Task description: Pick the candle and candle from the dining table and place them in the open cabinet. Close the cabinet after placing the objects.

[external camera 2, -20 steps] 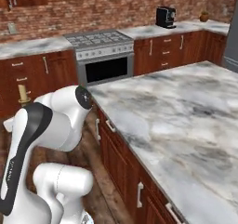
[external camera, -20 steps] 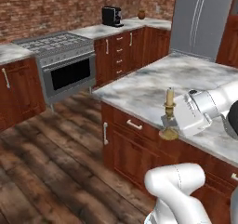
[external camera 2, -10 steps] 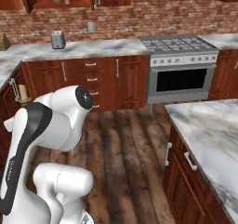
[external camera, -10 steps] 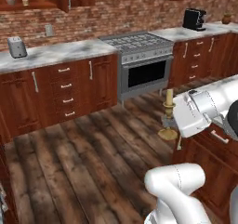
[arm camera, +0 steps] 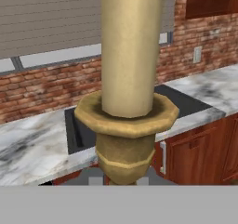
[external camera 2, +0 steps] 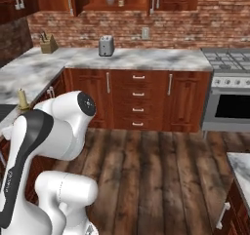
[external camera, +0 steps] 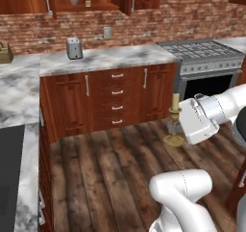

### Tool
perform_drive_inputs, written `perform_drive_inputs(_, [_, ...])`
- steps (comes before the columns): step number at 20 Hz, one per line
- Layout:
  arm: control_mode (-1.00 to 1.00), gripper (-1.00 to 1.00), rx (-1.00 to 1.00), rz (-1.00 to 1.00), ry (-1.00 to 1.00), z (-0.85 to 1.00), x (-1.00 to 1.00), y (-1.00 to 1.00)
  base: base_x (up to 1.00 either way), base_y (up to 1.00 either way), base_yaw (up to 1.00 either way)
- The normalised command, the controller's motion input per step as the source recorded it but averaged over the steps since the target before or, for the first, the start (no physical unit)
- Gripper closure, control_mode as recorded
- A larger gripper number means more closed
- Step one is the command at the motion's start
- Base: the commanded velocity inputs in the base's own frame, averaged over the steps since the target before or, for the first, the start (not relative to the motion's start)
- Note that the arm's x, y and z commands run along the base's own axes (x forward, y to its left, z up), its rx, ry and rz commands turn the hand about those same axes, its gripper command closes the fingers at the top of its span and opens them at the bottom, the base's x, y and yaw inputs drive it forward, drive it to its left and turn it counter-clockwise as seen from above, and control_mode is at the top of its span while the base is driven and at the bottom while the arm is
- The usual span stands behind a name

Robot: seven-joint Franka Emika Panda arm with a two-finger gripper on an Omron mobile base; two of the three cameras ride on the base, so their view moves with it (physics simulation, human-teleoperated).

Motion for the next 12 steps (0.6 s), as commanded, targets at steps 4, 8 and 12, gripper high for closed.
perform_drive_inputs(4, [1.0,1.0,0.0,0.0,0.0,0.0,0.0,0.0,1.0,-0.06,0.16])
perform_drive_inputs(8, [1.0,1.0,0.0,0.0,0.0,0.0,0.0,0.0,1.0,-0.01,0.07])
perform_drive_inputs(12, [1.0,1.0,0.0,0.0,0.0,0.0,0.0,0.0,1.0,-0.01,0.03])
